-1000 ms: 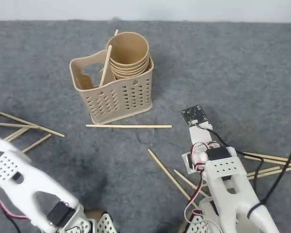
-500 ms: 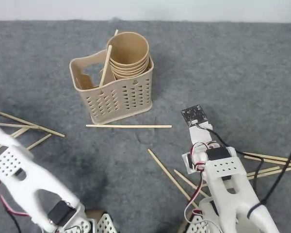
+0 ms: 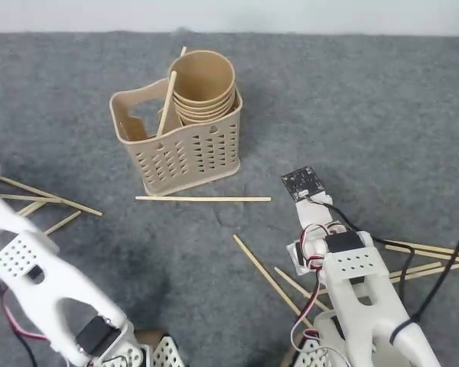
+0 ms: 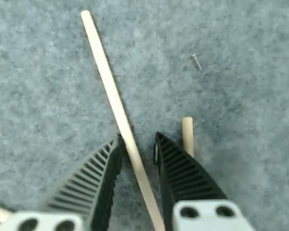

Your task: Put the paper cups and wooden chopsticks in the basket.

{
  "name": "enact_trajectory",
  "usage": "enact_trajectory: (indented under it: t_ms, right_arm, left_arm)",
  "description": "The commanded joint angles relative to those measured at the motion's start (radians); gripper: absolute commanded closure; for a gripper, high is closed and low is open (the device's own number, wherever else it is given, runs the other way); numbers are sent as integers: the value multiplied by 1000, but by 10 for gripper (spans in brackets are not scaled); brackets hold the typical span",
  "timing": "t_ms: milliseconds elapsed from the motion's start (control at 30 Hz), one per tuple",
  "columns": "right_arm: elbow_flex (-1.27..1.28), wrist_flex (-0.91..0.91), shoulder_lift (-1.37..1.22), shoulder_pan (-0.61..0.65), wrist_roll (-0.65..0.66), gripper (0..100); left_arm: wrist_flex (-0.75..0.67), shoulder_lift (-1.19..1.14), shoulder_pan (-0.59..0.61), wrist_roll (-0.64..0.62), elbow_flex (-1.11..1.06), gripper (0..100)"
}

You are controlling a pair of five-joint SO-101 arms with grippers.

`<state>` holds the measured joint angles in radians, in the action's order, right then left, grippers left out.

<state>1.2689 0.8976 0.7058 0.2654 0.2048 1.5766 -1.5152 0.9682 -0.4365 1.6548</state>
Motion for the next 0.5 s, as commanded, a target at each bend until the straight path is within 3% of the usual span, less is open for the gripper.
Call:
enact_trajectory:
  t_ms: [0, 133, 467]
  right_arm:
    - [-5, -8, 28, -2, 15, 844]
    - [-5, -8, 28, -2, 15, 844]
    - [-5, -7, 28, -2, 15, 844]
  left_arm:
    - [81, -3, 6, 40, 15, 899]
    - [175, 84, 8, 38, 24, 996]
    - [181, 393, 61, 37, 19, 989]
